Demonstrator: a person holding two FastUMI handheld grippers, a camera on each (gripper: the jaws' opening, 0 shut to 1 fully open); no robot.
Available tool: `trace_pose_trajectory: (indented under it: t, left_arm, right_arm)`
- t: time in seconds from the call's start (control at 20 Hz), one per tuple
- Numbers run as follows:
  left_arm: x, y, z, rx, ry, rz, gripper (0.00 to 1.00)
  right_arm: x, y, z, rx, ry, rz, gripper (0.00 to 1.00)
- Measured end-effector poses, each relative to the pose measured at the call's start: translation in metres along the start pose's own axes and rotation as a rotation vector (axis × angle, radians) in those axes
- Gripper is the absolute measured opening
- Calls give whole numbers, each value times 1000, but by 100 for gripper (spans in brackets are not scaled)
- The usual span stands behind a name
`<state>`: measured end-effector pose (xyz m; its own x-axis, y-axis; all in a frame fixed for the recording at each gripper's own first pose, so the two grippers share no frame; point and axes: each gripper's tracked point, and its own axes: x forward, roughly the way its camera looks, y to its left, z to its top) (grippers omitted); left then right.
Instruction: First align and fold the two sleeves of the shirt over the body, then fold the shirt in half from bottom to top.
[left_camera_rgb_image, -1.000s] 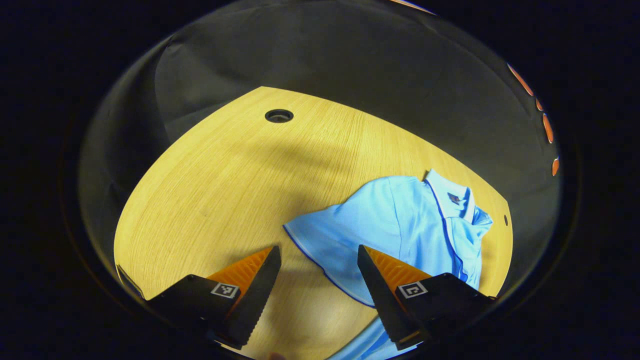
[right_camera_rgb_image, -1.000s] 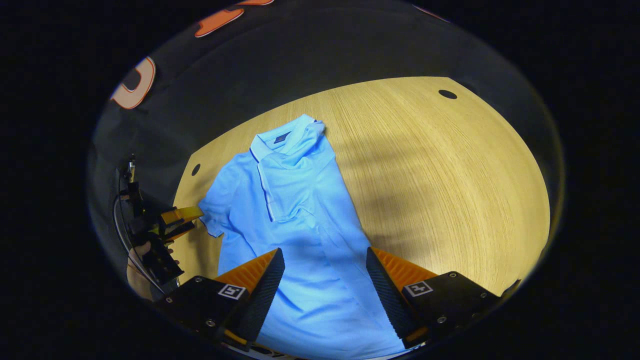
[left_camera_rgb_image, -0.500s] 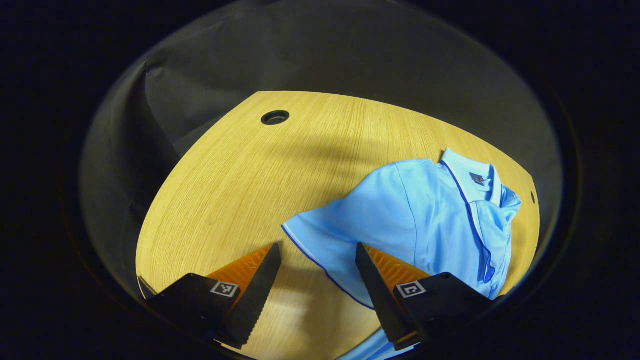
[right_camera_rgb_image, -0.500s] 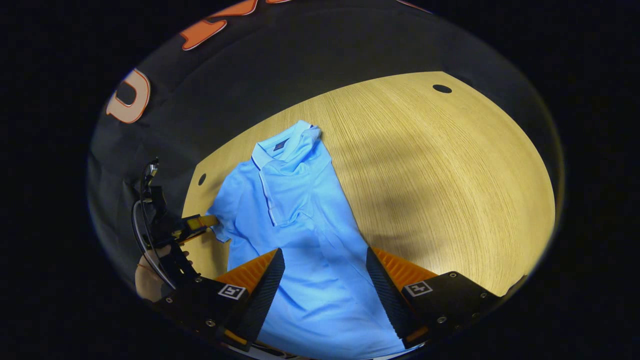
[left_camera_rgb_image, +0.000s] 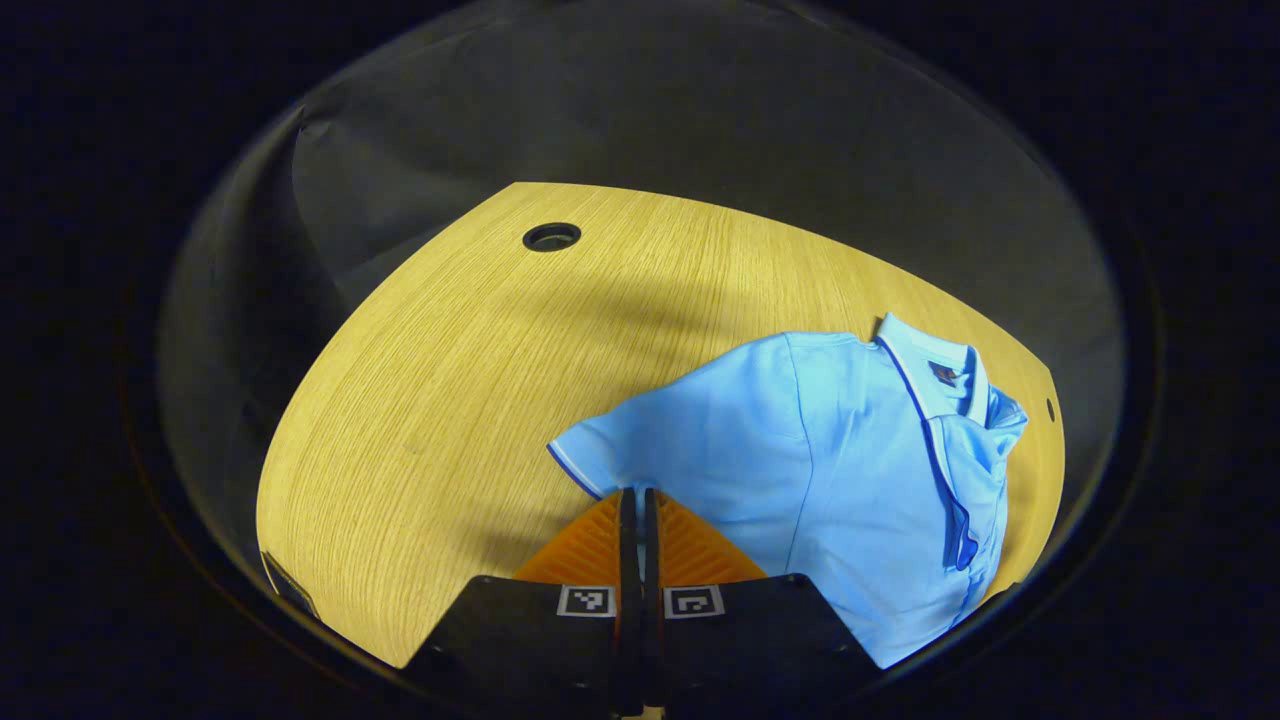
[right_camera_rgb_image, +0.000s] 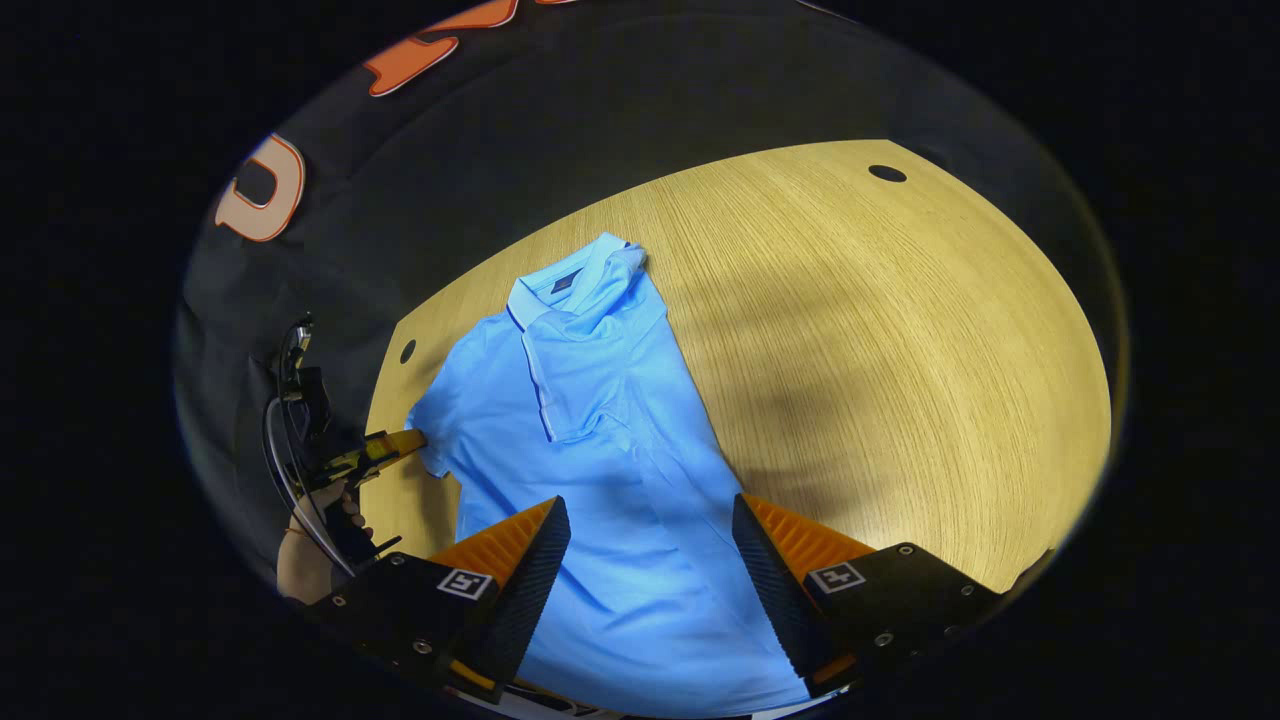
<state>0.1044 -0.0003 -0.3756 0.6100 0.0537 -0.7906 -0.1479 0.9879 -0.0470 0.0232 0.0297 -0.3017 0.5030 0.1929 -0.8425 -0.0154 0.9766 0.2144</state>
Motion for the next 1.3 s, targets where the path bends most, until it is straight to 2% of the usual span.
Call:
trace_pose_trajectory:
  t: [0.15, 0.25, 0.45, 0.65, 0.85, 1.1, 1.3]
  left_arm:
    - [3, -5, 7, 0, -26, -63, 4]
    - [-8, -12, 9, 4, -32, -95, 3]
    - [-46, -46, 31, 20, -116, -171, 3]
    - [-84, -104, 52, 30, -145, -279, 2]
    - [-96, -170, 57, 90, -143, -362, 3]
    - [-100, -254, 36, 181, -95, -440, 3]
    - [-89, -301, 12, 244, -40, -455, 3]
  right_arm:
    - [-2, -1, 1, 1, -7, -5, 99]
    - [-2, -1, 2, 7, -11, -4, 99]
    - [-8, -12, 3, -6, -24, -24, 99]
    - [-15, -21, 3, -19, -40, -34, 99]
    - [-26, -35, 5, -12, -62, -39, 99]
    - [-42, -65, 10, 17, -90, -59, 99]
    - [-51, -92, 10, 41, -105, -89, 99]
